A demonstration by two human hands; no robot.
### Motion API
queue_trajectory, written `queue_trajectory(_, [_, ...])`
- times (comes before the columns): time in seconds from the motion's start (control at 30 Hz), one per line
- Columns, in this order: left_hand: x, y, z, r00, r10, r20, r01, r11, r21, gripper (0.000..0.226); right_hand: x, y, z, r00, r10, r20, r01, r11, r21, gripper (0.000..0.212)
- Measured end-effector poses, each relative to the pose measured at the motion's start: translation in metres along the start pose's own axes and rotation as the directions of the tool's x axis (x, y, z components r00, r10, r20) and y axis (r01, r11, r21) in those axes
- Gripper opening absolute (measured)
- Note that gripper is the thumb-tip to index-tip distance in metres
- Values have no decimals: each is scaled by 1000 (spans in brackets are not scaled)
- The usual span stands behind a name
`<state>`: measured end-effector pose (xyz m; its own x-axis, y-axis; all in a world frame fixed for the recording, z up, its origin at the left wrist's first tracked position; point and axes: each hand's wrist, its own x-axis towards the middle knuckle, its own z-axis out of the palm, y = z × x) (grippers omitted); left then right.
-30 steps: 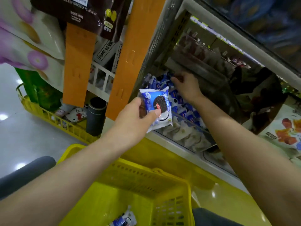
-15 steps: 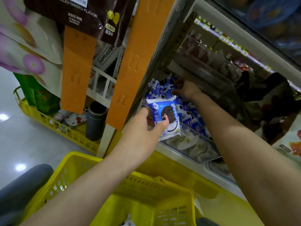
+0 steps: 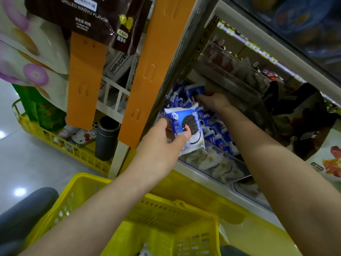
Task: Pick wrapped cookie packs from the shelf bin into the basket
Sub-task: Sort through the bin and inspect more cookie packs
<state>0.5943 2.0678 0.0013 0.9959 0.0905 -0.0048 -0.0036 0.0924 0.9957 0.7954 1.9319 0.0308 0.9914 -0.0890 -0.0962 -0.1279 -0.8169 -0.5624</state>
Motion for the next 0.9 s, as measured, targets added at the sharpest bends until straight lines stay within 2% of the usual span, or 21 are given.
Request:
queue_trajectory(0.07, [0,2,1,1000,10,-15,-10,1000,1,5,-8,0,-5,995,-21,-94,37,984,177,22])
queue_trajectory(0.13, [-1,3,1,999,9,-38,-9,1000,-12,6,-23,-1,-16,972,-43,-232,107,957,269,28])
queue_trajectory(0.2, [-2,3,0,998,-12,-59,9,999,-41,7,-46,-2,-27,948,-68,-312,188,907,376,19])
queue_trajectory(0.27, [-3,4,-2,997,-38,-63,35,997,-62,8,-74,-1,-35,966,-71,-247,195,829,525,12])
queue_trajectory(0.33, [-4,3,-4,997,-58,-50,54,996,-70,9,-108,2,-39,988,-138,-73,152,741,655,18])
queue_trajectory(0.4, [-7,4,-4,996,-77,-36,74,995,-60,12,-139,6,-36,967,-238,95,94,675,732,26])
queue_trajectory(0.47, [-12,8,-3,992,-128,4,128,983,-129,25,-166,9,-31,934,-304,188,80,690,719,33])
queue_trajectory(0.5, [-15,10,-4,987,-152,48,158,967,-198,35,-177,10,-27,928,-313,202,95,724,683,28])
queue_trajectory(0.57, [-22,12,-4,980,-146,134,179,940,-292,49,-193,9,-20,931,-326,164,170,785,595,16])
queue_trajectory(0.63, [-28,10,-3,980,-119,160,157,954,-255,61,-204,7,-16,922,-376,96,277,811,516,11])
queue_trajectory(0.7, [-31,8,-2,985,-53,166,88,974,-211,57,-212,3,-15,878,-474,70,406,814,416,7])
queue_trajectory(0.77, [-31,10,-2,988,-5,156,36,980,-195,39,-214,4,-15,863,-504,33,467,821,328,15])
queue_trajectory(0.83, [-29,11,-5,989,-7,147,33,984,-174,33,-210,6,-18,888,-460,-7,438,841,319,17])
queue_trajectory(0.9, [-28,12,-6,984,-11,176,39,987,-159,28,-204,6,-23,915,-401,46,360,863,355,26])
